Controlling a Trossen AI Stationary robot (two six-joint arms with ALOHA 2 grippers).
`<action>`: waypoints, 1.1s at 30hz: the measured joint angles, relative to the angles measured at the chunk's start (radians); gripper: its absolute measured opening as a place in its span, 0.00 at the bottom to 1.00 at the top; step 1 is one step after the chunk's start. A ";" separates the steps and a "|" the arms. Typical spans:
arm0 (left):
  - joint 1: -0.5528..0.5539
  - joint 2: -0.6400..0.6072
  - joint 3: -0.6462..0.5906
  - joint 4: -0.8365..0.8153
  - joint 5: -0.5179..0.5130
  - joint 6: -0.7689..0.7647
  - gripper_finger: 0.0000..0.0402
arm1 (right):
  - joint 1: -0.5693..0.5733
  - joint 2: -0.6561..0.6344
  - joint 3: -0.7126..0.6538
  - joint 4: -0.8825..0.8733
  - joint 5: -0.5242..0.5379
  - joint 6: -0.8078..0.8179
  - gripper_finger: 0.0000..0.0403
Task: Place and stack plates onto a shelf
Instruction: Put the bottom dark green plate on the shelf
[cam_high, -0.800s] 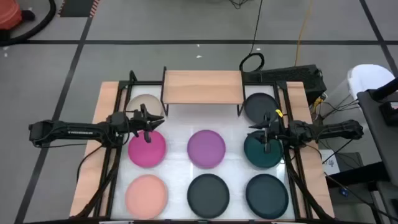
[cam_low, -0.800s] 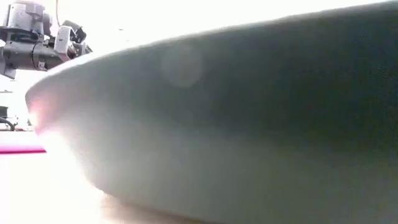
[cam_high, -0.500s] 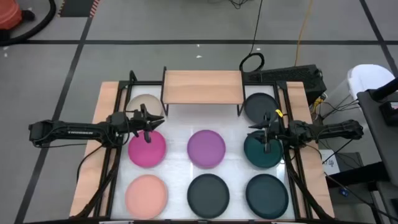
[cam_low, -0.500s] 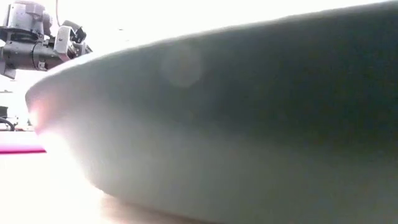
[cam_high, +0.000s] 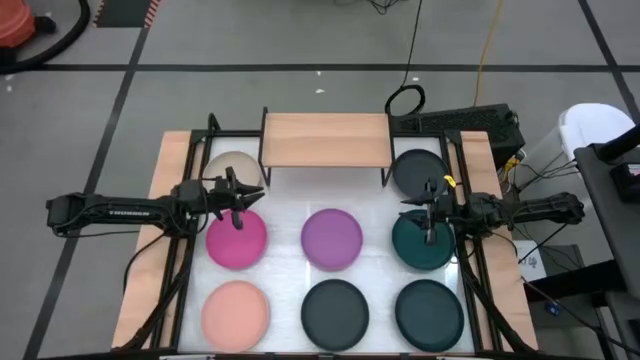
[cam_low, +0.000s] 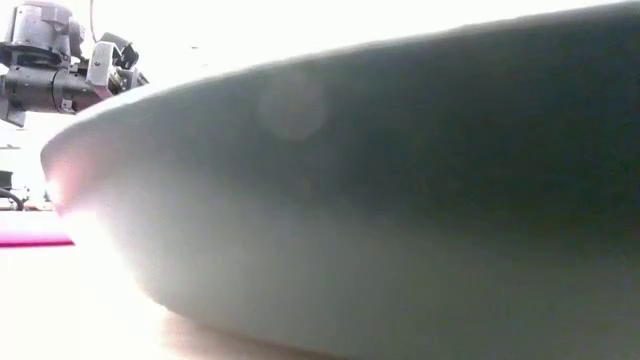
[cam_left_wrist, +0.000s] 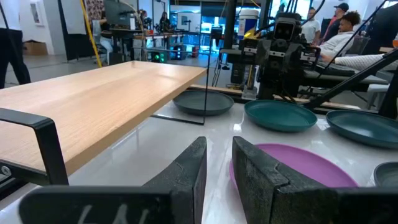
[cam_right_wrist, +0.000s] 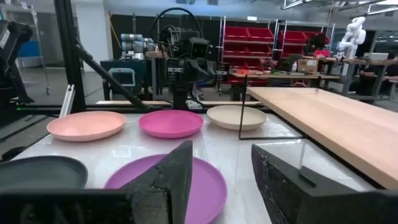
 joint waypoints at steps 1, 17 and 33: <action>0.000 0.000 0.000 0.000 0.000 0.000 0.20 | 0.000 0.000 0.000 0.000 0.000 -0.002 0.36; 0.000 0.000 0.000 0.000 0.000 0.000 0.20 | 0.000 0.005 0.000 0.352 -0.002 0.209 0.36; 0.000 0.000 0.000 0.000 0.000 0.000 0.20 | 0.000 0.075 0.351 0.188 -0.139 0.247 0.35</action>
